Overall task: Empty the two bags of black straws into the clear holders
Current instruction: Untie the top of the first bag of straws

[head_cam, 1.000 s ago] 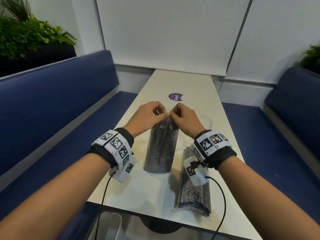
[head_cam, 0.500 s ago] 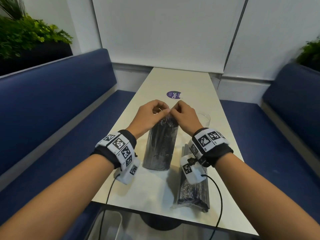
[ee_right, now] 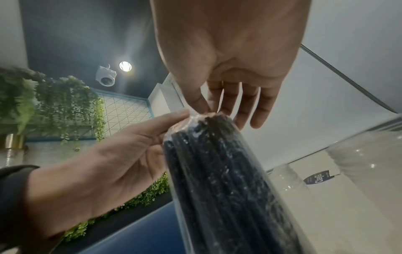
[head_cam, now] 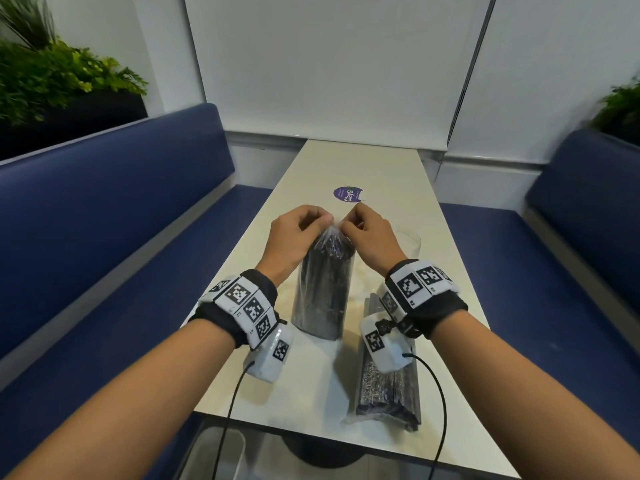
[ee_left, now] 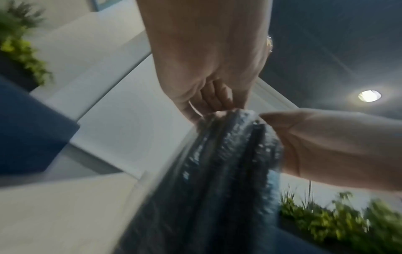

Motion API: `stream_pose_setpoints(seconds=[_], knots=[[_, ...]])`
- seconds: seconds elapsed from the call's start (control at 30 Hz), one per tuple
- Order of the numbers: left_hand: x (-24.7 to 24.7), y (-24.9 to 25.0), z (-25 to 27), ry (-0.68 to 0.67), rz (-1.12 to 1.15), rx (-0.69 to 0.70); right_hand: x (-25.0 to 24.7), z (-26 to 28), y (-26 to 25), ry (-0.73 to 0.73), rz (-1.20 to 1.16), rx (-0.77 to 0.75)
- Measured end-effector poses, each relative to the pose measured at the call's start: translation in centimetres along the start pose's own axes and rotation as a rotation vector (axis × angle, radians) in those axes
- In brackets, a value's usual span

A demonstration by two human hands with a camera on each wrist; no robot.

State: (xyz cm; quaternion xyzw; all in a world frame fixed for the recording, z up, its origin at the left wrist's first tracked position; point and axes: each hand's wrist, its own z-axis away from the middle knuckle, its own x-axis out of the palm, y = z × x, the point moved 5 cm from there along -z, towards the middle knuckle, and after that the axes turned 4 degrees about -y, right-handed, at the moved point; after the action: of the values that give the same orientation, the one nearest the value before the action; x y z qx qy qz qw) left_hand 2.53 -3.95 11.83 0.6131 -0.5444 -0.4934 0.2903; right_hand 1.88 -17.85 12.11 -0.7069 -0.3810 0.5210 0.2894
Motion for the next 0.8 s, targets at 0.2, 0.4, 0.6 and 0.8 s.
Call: stream_pose_setpoints(seconds=[0.2,0.4,0.6,0.8], knots=[[-0.8,1.7,-0.5,-0.099,-0.235,0.185,0.0,0.0,-0.1,-0.039,-0.046,-0.037],[0.0,0.2,-0.3,0.024,0.342,-0.046,0.2,-0.2,-0.4,-0.071,-0.068,-0.030],[-0.1,0.5,-0.8,0.090,0.742,-0.130,1.2,1.1,-0.2,-0.126,-0.330,-0.068],[-0.8,4.0,-1.4,-0.048,0.931,-0.013,3.5,2.7,1.1,-0.364,-0.280,0.043]])
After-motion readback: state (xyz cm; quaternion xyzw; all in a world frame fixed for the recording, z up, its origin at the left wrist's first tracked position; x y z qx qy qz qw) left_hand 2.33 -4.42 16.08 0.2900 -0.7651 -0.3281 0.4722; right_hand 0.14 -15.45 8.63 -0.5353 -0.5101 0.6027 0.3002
